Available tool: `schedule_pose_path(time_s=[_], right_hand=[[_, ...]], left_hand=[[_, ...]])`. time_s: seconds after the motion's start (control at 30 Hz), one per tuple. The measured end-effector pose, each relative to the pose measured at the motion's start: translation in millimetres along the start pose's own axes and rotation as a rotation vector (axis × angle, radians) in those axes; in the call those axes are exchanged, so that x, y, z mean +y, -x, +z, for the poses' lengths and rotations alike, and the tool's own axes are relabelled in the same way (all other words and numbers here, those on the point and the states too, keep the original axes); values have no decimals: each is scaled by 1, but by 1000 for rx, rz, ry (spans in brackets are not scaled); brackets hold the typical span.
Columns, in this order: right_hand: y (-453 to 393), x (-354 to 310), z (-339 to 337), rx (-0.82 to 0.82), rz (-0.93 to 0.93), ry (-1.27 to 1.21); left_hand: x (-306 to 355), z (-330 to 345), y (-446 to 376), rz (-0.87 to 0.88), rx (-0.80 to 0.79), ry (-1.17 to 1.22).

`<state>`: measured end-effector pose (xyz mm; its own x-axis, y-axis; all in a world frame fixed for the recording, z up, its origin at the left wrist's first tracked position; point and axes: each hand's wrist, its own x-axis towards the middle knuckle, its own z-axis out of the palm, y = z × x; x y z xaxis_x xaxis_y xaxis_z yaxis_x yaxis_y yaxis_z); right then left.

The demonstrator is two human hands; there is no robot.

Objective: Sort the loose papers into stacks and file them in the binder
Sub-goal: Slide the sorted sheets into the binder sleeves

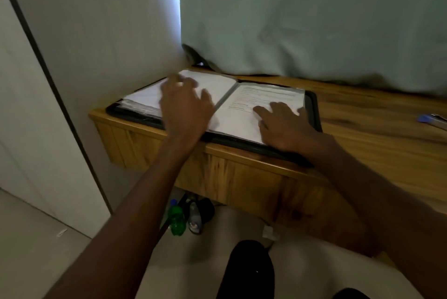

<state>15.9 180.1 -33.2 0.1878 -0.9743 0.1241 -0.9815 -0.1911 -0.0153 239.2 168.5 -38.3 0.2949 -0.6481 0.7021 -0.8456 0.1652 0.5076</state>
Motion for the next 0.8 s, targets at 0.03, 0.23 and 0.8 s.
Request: schedule_pose_path(time_s=[0.03, 0.23, 0.8], right_hand=[[-1, -12, 0, 46, -98, -41], [-32, -99, 2, 105, -355, -380], [-41, -137, 18, 119, -332, -846]], left_hand=[[-20, -11, 1, -100, 78, -83], [-120, -29, -17, -594, -191, -89], [-106, -62, -96, -864, 104, 1054]])
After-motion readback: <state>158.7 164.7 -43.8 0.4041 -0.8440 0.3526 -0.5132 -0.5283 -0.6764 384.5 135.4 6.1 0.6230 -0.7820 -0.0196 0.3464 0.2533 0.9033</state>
